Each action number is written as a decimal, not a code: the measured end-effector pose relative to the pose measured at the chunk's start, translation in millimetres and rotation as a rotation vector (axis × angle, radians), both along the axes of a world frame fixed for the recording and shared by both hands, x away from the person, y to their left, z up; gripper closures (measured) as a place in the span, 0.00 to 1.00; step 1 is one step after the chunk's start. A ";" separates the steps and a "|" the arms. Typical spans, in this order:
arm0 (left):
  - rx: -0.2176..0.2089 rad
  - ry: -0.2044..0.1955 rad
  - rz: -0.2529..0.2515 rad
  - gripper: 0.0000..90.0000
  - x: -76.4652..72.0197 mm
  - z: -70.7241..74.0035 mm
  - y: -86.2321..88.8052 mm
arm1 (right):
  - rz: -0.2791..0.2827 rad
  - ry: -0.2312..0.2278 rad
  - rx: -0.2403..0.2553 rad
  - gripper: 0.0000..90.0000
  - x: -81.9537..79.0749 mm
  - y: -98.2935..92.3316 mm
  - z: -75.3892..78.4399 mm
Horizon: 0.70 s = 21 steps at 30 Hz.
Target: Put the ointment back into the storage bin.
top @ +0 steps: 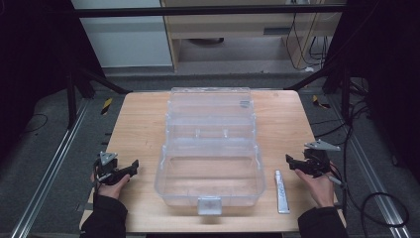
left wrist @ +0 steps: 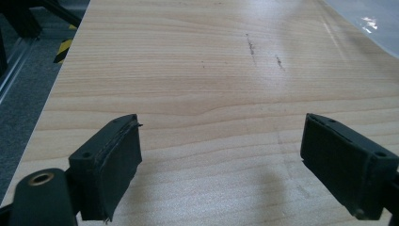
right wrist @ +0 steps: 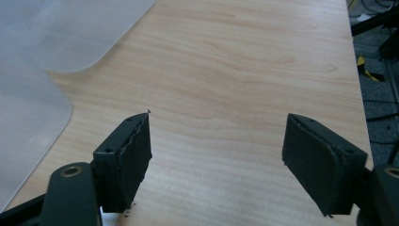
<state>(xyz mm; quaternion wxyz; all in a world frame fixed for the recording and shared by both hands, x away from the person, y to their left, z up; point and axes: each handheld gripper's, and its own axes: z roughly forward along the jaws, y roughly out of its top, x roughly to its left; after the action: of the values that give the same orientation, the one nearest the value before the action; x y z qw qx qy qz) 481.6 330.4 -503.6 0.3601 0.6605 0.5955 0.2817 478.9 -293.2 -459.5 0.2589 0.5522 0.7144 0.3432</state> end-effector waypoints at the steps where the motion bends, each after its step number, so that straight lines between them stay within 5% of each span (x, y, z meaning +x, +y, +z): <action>1: 0.000 0.000 0.000 0.14 0.0 0.0 0.0 | 0.006 0.016 0.006 0.26 -1.0 0.2 1.5; 10: 0.007 -0.005 -0.001 0.13 -0.4 0.2 0.0 | 0.045 0.051 -0.047 0.25 -10.3 7.8 16.8; 15: 0.012 -0.007 0.003 0.13 -0.5 0.1 -0.4 | 0.036 0.054 -0.006 0.22 -14.7 10.6 29.2; 21: 0.020 -0.006 0.001 0.13 -0.4 0.1 -1.2 | 0.059 0.111 -0.047 0.18 -19.3 16.1 42.5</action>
<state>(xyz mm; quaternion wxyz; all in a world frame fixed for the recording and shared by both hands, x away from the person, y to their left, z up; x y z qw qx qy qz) 481.3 329.2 -503.5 0.3554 0.6629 0.5919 0.2898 459.6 -277.2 -417.0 0.2216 0.5429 0.7513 0.3027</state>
